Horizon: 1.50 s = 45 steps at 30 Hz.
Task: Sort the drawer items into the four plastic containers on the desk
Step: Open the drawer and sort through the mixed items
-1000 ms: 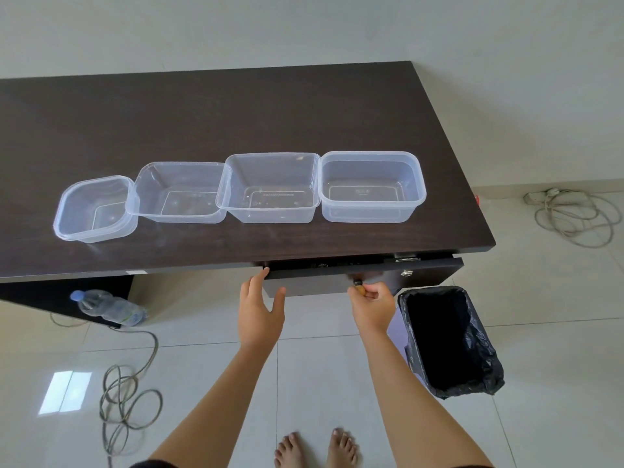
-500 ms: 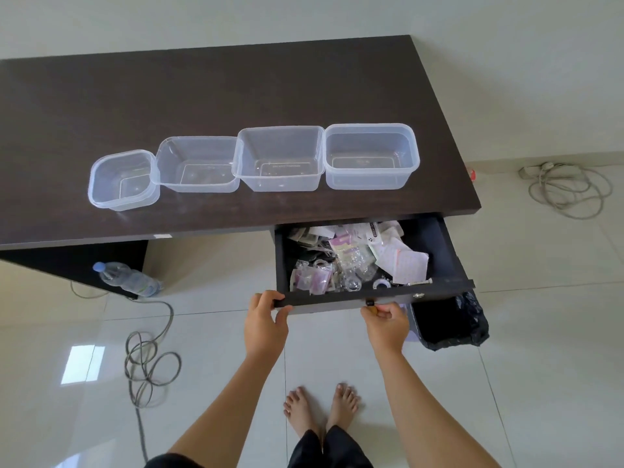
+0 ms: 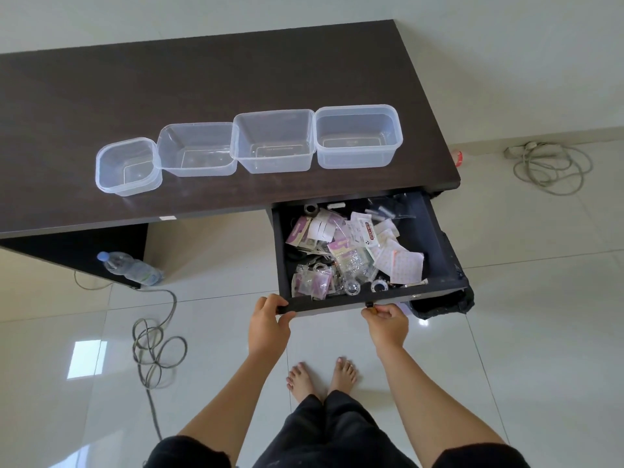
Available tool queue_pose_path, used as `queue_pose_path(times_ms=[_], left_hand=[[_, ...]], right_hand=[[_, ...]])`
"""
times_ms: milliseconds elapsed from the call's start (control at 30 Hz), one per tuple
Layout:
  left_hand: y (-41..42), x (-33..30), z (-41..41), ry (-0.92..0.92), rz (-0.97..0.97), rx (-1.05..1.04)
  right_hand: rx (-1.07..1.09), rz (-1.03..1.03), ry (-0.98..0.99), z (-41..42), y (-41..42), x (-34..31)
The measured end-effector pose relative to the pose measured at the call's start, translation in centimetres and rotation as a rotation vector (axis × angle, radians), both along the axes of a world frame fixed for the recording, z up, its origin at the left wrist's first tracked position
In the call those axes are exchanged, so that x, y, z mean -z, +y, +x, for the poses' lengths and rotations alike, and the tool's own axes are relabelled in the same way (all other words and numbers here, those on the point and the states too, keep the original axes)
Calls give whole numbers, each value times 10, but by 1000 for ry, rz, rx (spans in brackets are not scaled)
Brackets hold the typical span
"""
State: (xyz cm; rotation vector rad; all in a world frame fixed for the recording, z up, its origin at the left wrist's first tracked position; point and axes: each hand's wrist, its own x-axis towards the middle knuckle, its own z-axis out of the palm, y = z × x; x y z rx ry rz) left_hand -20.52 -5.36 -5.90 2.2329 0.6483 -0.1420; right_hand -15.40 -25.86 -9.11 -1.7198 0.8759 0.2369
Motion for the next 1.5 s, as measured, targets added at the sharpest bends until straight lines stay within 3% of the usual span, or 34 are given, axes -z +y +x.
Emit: queue_pose_path(times_ms=[333, 467, 600, 667, 767, 933, 1067, 1200, 1333, 1500], left_hand=[[0, -4, -13, 82, -22, 57], [-2, -13, -4, 83, 72, 131], [-14, -22, 27, 3, 76, 134], [-19, -22, 47, 9, 43, 154], [-24, -15, 73, 76, 53, 264], [-27, -4, 118, 189, 96, 358], [-28, 7, 152, 300, 171, 409], [-21, 19, 183, 491, 215, 532], [-23, 28, 186, 620, 230, 651], [-29, 33, 167, 613, 311, 656]], right_hand=[[-48, -12, 56, -19, -7, 0], [-100, -146, 57, -27, -13, -19], [-101, -354, -203, -20, -15, -46], [-172, -412, -356, -2, -14, -54], [-365, -446, -434, 36, -9, -60], [-699, -476, -281, 117, -7, -47], [-970, -599, 51, 184, -14, -34], [-1198, -585, 268, 227, -15, -15], [-1412, -554, 312, 227, -10, -5], [-1593, -579, 183, 198, 1, 2]])
